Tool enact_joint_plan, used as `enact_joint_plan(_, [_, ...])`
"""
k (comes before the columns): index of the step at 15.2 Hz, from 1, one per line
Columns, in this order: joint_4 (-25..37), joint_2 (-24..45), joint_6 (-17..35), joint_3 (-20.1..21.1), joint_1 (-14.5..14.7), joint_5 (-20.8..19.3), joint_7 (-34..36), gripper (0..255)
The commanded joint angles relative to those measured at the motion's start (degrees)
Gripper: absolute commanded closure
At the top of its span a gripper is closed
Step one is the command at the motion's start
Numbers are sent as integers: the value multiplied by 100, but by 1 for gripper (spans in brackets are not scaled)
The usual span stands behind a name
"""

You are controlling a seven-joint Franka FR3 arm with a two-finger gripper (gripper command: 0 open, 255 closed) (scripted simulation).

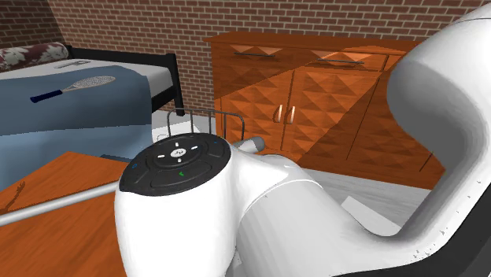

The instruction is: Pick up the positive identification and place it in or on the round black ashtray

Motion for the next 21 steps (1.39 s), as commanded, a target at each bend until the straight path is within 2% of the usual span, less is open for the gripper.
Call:
enact_joint_plan(1, [-98,102,137,-94,109,-129,76,255])
enact_joint_plan(11, [-483,691,779,-729,784,-853,521,255])
enact_joint_plan(18, [-482,690,778,-729,784,-852,521,255])
enact_joint_plan(19, [-482,690,778,-729,784,-852,521,0])
enact_joint_plan(21, [-482,690,778,-729,784,-852,521,0])
